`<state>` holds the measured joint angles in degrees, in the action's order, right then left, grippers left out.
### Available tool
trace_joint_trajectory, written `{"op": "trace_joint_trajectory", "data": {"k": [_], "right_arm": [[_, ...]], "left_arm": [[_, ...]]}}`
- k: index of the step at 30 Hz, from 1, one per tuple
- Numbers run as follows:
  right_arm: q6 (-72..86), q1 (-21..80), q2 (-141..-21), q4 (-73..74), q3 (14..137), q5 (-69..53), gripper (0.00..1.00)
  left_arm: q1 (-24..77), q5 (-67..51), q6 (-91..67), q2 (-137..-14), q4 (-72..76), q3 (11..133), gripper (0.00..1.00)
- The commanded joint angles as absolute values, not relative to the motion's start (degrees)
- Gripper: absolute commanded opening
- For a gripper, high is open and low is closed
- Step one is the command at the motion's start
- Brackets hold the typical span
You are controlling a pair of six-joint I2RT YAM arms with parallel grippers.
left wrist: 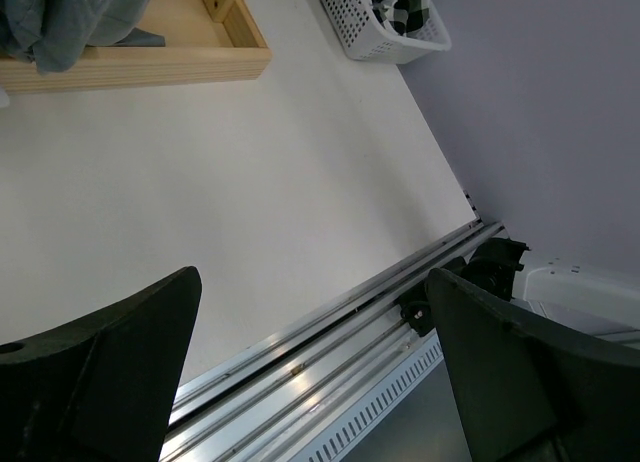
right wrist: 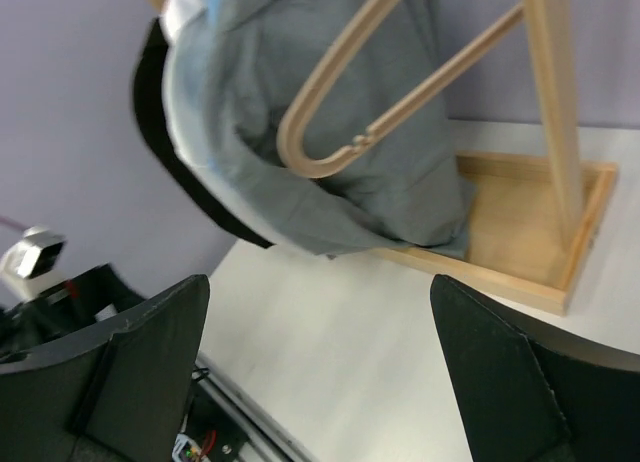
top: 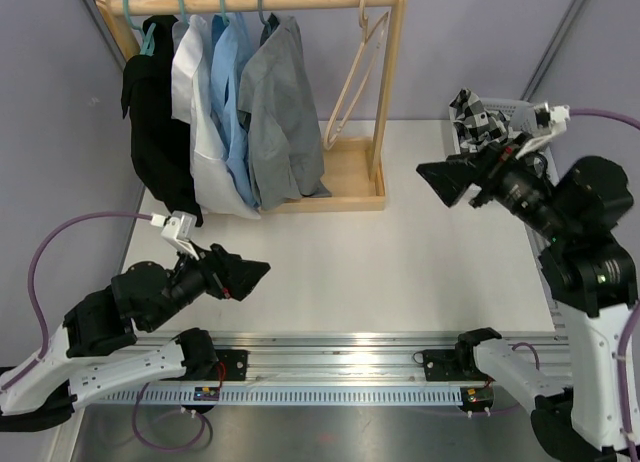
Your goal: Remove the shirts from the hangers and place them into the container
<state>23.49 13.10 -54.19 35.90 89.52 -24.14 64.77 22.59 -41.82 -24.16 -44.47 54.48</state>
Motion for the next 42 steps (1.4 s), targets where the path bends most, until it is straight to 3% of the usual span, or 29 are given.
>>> {"op": "trace_joint_trajectory", "data": {"k": [1,9,14,19,22,25,29,37,42], "right_arm": [[26.98,13.62,-49.40,36.82,91.23,-33.74,0.99],[30.84,13.62,-51.68,32.01,92.38,-44.72,1.00],[29.71,13.97,-56.68,32.78,97.89,-45.00,1.00],[27.78,23.09,-64.23,33.74,103.70,-41.41,0.99],[21.11,38.07,-71.79,41.02,110.72,-30.88,1.00],[17.58,44.01,-78.21,43.77,118.55,-24.88,0.99],[15.65,47.36,-84.89,44.38,129.24,-22.24,0.99],[13.27,53.88,-105.98,53.70,156.86,-1.16,0.99],[15.47,55.19,-109.51,47.48,153.12,12.20,0.93]], "left_arm": [[64.69,20.13,-39.82,-25.31,-42.89,56.95,0.99],[64.60,19.77,-38.41,-26.36,-41.13,59.76,0.99],[64.69,19.86,-39.55,-26.63,-41.49,58.98,0.99],[64.60,19.78,-39.90,-26.72,-40.70,57.92,0.99],[64.69,19.77,-39.73,-26.98,-40.52,58.18,0.99],[64.69,20.13,-39.55,-26.90,-41.13,59.15,0.99],[64.69,20.30,-39.73,-25.58,-41.75,59.41,0.99],[64.69,20.30,-40.16,-23.38,-42.45,57.84,0.99],[64.69,19.86,-40.60,-22.33,-41.22,56.16,0.99]]}}
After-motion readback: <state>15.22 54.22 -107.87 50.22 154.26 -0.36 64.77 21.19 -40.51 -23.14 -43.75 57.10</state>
